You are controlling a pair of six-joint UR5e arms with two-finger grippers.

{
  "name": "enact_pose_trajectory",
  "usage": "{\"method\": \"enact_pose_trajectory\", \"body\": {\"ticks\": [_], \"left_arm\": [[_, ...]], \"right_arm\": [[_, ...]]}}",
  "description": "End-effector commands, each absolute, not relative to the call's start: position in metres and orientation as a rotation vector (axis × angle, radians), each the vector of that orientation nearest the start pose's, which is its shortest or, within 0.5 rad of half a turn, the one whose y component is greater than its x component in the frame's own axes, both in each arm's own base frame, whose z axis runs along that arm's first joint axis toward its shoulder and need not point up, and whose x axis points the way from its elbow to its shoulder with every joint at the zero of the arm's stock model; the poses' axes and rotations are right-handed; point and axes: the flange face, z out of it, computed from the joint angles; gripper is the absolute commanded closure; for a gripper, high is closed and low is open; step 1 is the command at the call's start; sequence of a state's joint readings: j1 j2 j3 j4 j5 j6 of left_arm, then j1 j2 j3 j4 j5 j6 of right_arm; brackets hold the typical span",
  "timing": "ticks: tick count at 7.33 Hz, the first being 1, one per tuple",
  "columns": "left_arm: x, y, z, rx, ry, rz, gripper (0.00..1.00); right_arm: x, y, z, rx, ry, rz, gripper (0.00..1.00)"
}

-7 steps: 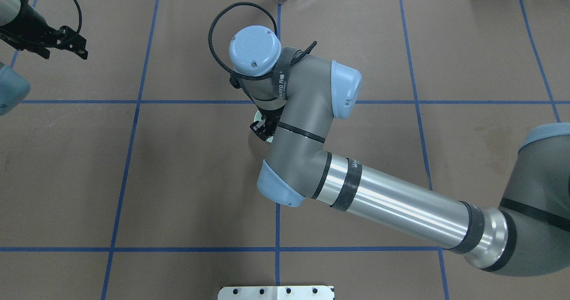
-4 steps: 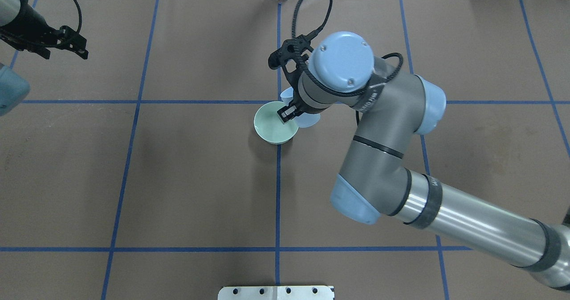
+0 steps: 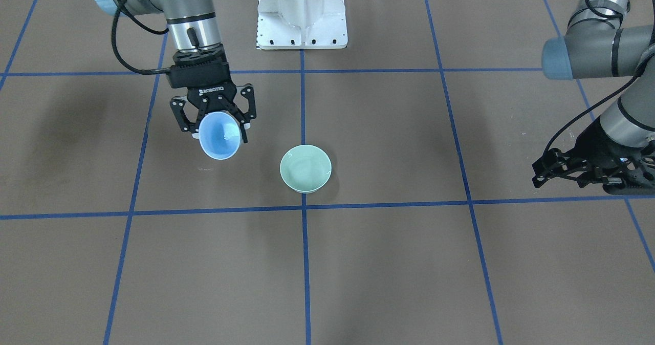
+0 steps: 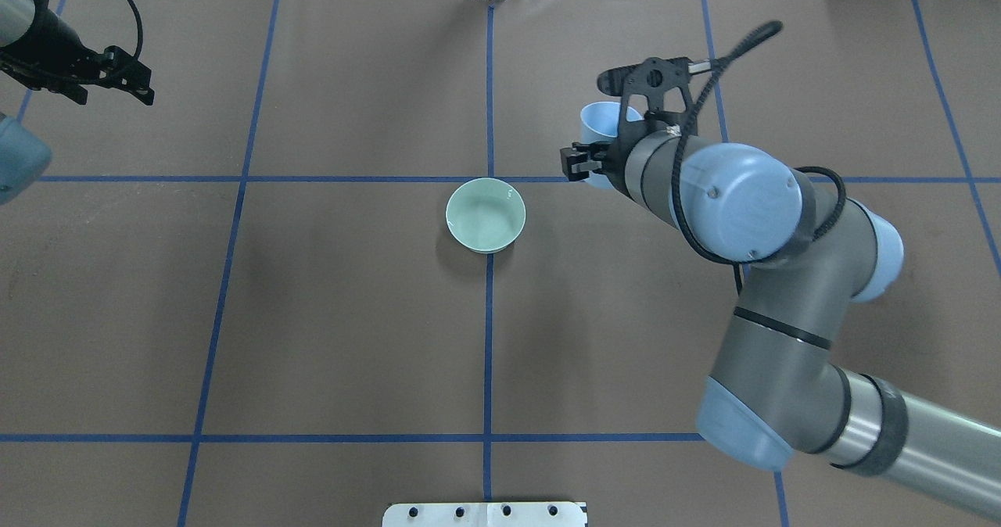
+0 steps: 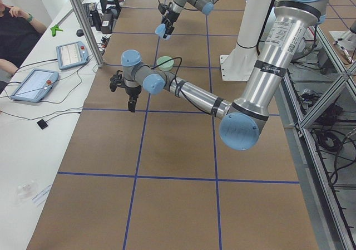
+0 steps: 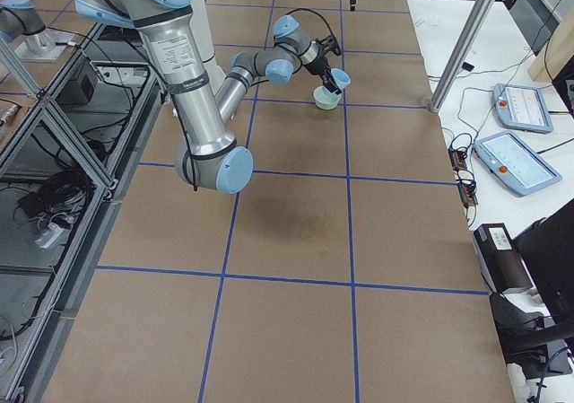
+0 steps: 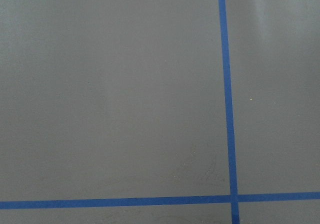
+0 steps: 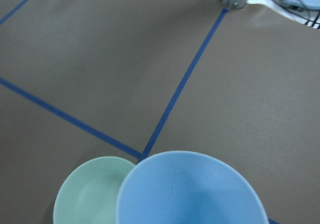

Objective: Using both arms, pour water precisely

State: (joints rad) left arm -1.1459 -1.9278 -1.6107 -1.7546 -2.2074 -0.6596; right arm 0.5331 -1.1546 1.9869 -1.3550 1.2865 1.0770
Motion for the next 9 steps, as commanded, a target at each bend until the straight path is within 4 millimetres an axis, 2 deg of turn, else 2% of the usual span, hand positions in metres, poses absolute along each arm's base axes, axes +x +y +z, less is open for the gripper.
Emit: {"method": "enact_pose_trajectory", "body": {"ticks": [1,2,3,4,6,7,8,9], "left_arm": [[0.195,-0.611,0.418,0.164,0.821,-0.04,0.0],[0.194,-0.609,0.412,0.168,0.827,-0.047,0.0],[0.194,-0.608,0.408,0.167,0.83,-0.057,0.0],[0.195,-0.607,0.404,0.162,0.837,-0.077,0.0],[0.194,-0.604,0.395,0.169,0.844,-0.083,0.0],[0.194,-0.604,0.394,0.17,0.845,-0.084,0.0],[0.195,-0.603,0.394,0.166,0.847,-0.093,0.0],[0.196,-0.603,0.39,0.16,0.853,-0.115,0.0]], "right_arm": [[-0.344,-0.4,0.277,0.77,-0.73,0.486,1.0],[-0.306,-0.387,0.331,0.804,-0.601,0.524,1.0],[-0.28,-0.376,0.378,0.784,-0.509,0.549,1.0],[-0.266,-0.372,0.405,0.796,-0.482,0.617,1.0],[-0.249,-0.369,0.481,0.829,-0.335,0.697,1.0],[-0.248,-0.37,0.52,0.835,-0.284,0.749,1.0],[-0.249,-0.372,0.547,0.856,-0.279,0.774,1.0],[-0.239,-0.367,0.597,0.894,-0.289,0.784,1.0]]}}
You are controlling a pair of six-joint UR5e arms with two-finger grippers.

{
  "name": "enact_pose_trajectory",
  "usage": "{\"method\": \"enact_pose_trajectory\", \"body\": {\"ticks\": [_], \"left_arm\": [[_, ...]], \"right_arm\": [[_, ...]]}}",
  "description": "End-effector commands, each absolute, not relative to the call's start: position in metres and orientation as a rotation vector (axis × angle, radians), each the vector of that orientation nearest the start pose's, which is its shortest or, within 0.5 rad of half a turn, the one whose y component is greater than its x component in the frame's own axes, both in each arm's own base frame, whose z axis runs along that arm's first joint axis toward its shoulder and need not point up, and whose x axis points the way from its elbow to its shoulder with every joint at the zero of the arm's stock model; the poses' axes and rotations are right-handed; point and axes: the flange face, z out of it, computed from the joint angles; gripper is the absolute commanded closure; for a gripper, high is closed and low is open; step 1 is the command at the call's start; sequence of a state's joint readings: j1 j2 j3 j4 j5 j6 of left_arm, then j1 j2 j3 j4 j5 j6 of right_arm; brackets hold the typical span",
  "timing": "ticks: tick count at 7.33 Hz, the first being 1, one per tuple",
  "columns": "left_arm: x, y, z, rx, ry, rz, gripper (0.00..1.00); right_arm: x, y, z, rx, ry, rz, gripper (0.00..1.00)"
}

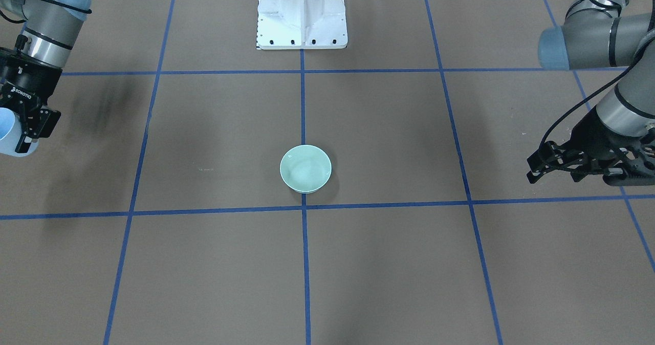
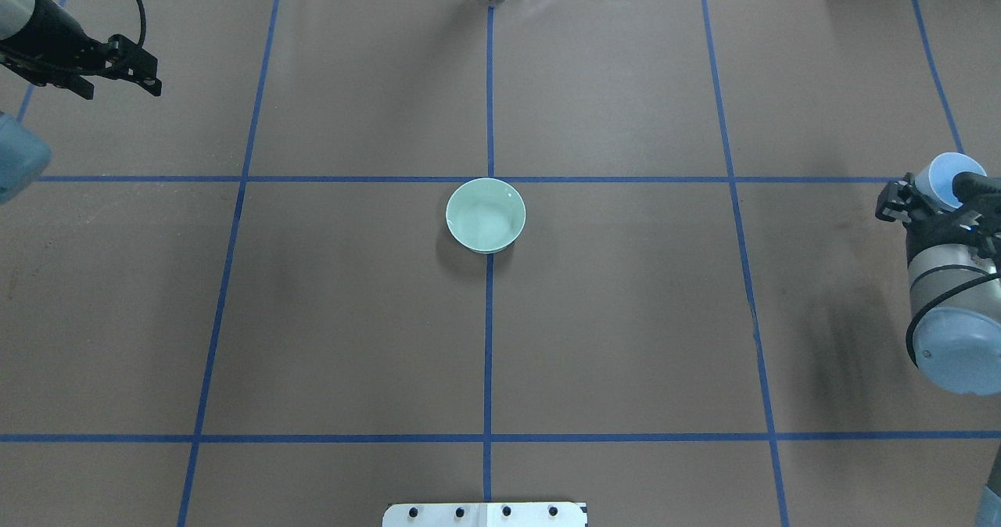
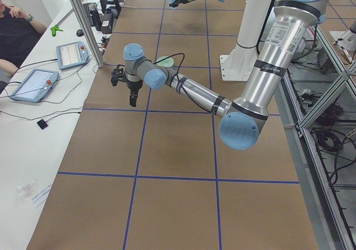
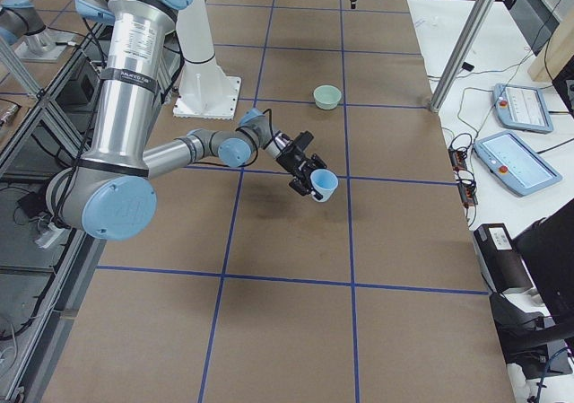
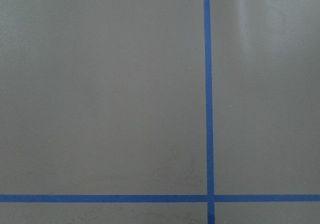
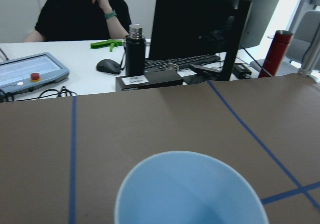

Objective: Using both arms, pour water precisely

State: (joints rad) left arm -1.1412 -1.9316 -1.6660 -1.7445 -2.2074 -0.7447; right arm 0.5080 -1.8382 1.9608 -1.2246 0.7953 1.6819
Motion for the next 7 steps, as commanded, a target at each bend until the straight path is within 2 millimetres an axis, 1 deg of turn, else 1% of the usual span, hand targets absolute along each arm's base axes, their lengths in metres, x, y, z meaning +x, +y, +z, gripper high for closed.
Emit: {"method": "enact_pose_trajectory", "body": {"ticks": [1,2,3,4,5,7], "left_arm": [[0.197,-0.601,0.387,0.16,0.857,-0.117,0.0],[0.197,-0.601,0.387,0.158,0.859,-0.124,0.0],[0.198,-0.6,0.386,0.156,0.86,-0.127,0.0],[0.198,-0.601,0.387,0.154,0.859,-0.129,0.0],[0.198,-0.601,0.388,0.152,0.858,-0.129,0.0],[0.198,-0.601,0.389,0.153,0.858,-0.128,0.0]], "right_arm": [[-0.227,-0.36,0.638,0.923,-0.291,0.781,1.0],[-0.229,-0.356,0.654,0.922,-0.292,0.768,1.0],[-0.236,-0.351,0.661,0.927,-0.288,0.749,1.0],[-0.243,-0.347,0.66,0.93,-0.297,0.732,1.0],[-0.25,-0.341,0.664,0.925,-0.301,0.712,1.0],[-0.254,-0.337,0.671,0.919,-0.297,0.694,1.0]]}}
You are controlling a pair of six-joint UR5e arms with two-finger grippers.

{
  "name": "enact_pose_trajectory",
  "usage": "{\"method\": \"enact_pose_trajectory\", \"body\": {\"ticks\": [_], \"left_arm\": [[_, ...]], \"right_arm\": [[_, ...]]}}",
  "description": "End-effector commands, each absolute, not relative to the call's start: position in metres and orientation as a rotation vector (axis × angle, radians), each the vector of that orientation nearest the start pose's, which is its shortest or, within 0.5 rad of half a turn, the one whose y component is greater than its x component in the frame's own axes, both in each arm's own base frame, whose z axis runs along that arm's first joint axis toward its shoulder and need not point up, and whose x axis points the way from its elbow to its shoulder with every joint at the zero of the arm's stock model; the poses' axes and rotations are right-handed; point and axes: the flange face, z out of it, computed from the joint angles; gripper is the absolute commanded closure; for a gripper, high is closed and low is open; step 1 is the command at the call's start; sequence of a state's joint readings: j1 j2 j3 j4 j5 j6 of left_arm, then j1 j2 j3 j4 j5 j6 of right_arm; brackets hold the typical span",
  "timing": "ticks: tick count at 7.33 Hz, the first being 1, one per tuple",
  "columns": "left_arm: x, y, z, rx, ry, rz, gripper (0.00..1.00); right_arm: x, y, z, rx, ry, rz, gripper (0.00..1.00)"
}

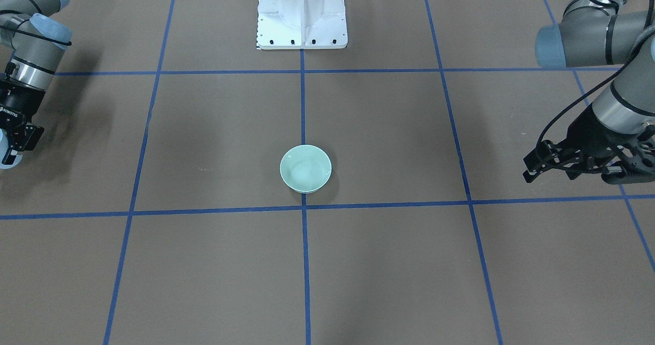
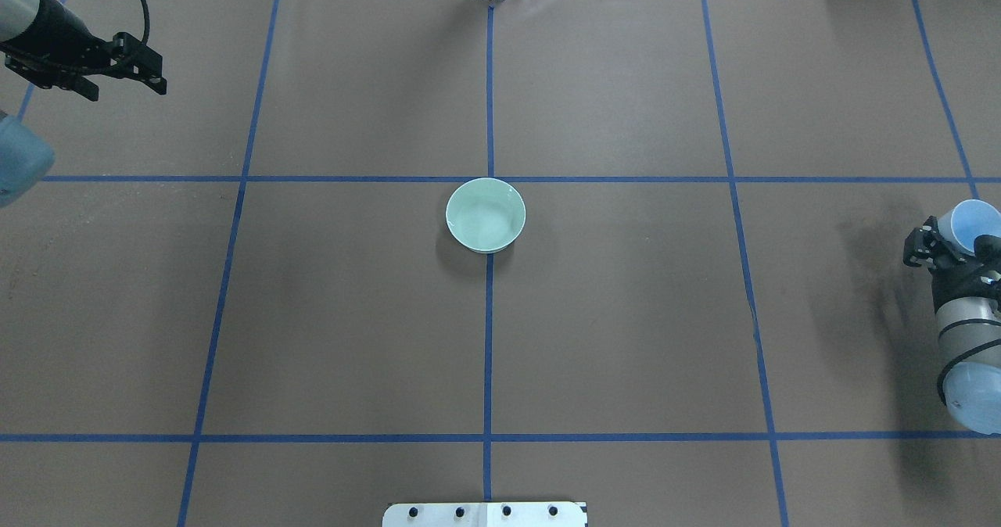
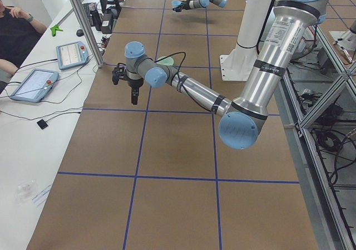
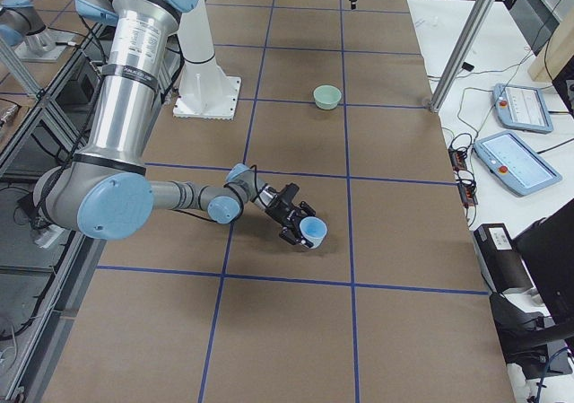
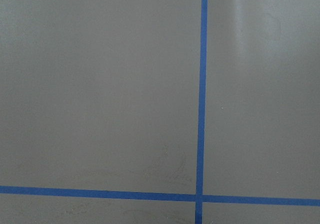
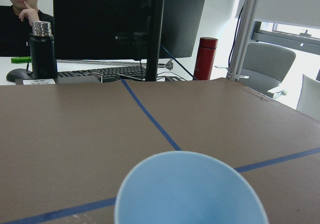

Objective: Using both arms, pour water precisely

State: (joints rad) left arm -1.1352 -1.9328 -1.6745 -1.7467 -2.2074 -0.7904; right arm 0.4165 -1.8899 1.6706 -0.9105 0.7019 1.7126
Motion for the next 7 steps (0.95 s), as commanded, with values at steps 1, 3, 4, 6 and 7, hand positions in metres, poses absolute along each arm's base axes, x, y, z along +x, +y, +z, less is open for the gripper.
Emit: {"method": "enact_pose_trajectory", "body": {"ticks": [1,3,4,6,7], "left_arm": [[0.198,-0.601,0.389,0.153,0.858,-0.128,0.0],[0.199,-0.602,0.387,0.154,0.858,-0.127,0.0],[0.199,-0.603,0.388,0.152,0.857,-0.128,0.0],[0.199,-0.603,0.386,0.154,0.858,-0.127,0.0],[0.199,-0.603,0.386,0.154,0.858,-0.127,0.0]], "right_arm": [[-0.256,-0.335,0.673,0.915,-0.299,0.687,1.0],[-0.258,-0.329,0.68,0.91,-0.318,0.705,0.8],[-0.255,-0.327,0.686,0.911,-0.323,0.703,0.68],[-0.254,-0.326,0.692,0.915,-0.31,0.688,0.25],[-0.254,-0.326,0.69,0.925,-0.311,0.689,0.01]]}}
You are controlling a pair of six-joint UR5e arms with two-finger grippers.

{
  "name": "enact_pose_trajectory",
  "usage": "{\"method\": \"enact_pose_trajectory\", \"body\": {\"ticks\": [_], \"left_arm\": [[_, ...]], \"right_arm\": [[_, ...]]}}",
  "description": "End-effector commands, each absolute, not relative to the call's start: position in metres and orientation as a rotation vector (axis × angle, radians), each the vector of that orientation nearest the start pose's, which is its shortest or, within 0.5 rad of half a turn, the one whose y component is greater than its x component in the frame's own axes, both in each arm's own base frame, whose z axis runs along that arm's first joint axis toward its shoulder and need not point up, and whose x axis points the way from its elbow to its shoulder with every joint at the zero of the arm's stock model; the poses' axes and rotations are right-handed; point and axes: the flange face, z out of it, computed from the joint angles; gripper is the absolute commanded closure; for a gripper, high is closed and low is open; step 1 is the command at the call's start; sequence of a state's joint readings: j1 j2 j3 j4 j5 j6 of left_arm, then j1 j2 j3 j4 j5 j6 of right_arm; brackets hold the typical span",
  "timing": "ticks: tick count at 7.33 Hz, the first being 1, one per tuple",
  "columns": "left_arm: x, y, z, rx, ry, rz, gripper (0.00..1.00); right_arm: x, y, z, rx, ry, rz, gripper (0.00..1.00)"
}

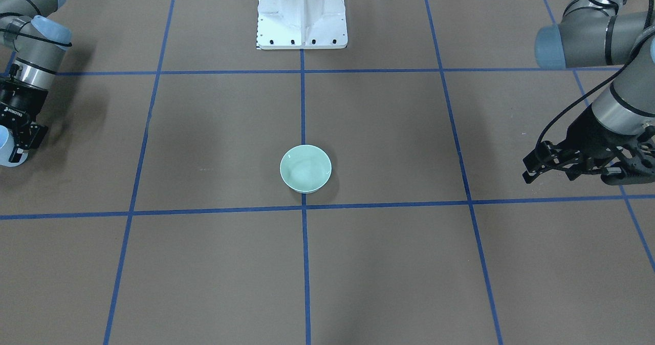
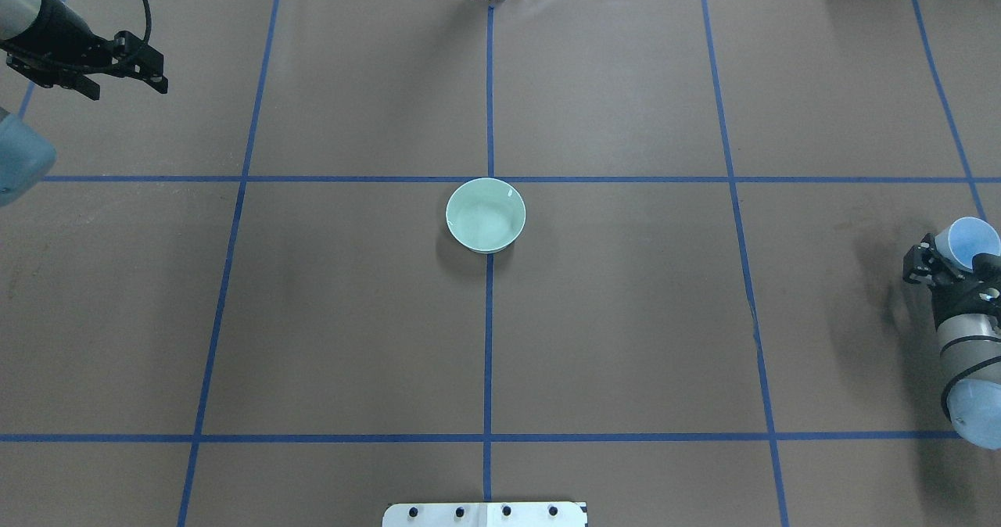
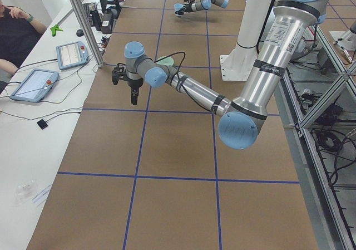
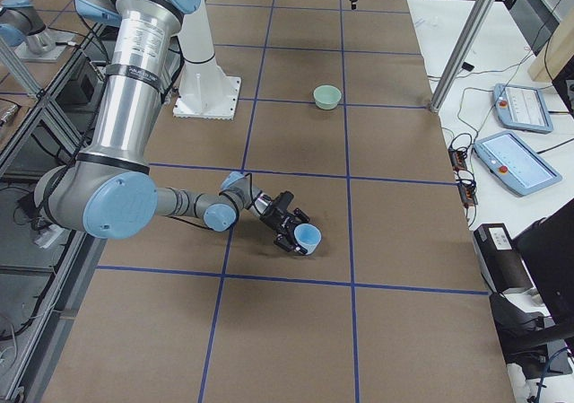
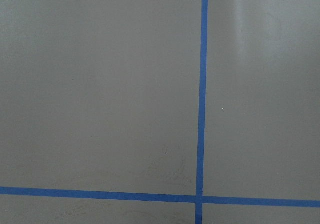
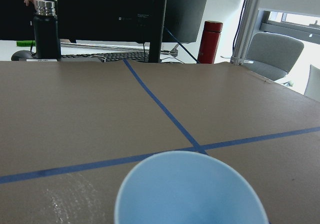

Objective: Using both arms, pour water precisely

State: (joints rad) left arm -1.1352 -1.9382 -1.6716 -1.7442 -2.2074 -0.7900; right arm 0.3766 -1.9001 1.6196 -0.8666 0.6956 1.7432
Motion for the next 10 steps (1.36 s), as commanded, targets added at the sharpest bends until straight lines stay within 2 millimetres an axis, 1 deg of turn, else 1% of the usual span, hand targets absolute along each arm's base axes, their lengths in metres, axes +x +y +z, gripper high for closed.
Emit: {"method": "enact_pose_trajectory", "body": {"ticks": [1,2,3,4,6,7,8,9,10], "left_arm": [[0.199,-0.603,0.386,0.154,0.858,-0.127,0.0],[0.199,-0.603,0.387,0.153,0.858,-0.128,0.0],[0.199,-0.603,0.387,0.153,0.858,-0.128,0.0],[0.199,-0.603,0.386,0.154,0.858,-0.127,0.0],[0.199,-0.602,0.385,0.155,0.859,-0.127,0.0],[0.199,-0.602,0.386,0.154,0.858,-0.127,0.0],[0.198,-0.602,0.387,0.153,0.858,-0.128,0.0],[0.198,-0.601,0.388,0.152,0.857,-0.128,0.0],[0.198,-0.601,0.388,0.152,0.857,-0.128,0.0]], "right_arm": [[-0.254,-0.326,0.689,0.928,-0.312,0.69,0.01],[-0.254,-0.326,0.686,0.928,-0.336,0.699,0.01],[-0.241,-0.321,0.691,0.931,-0.336,0.681,0.01],[-0.234,-0.318,0.691,0.936,-0.354,0.672,0.01],[-0.236,-0.312,0.692,0.932,-0.36,0.65,0.01],[-0.238,-0.31,0.689,0.932,-0.368,0.645,0.01],[-0.241,-0.309,0.681,0.931,-0.385,0.645,0.01],[-0.238,-0.305,0.674,0.928,-0.397,0.64,0.01],[-0.224,-0.299,0.665,0.927,-0.403,0.639,0.01]]}}
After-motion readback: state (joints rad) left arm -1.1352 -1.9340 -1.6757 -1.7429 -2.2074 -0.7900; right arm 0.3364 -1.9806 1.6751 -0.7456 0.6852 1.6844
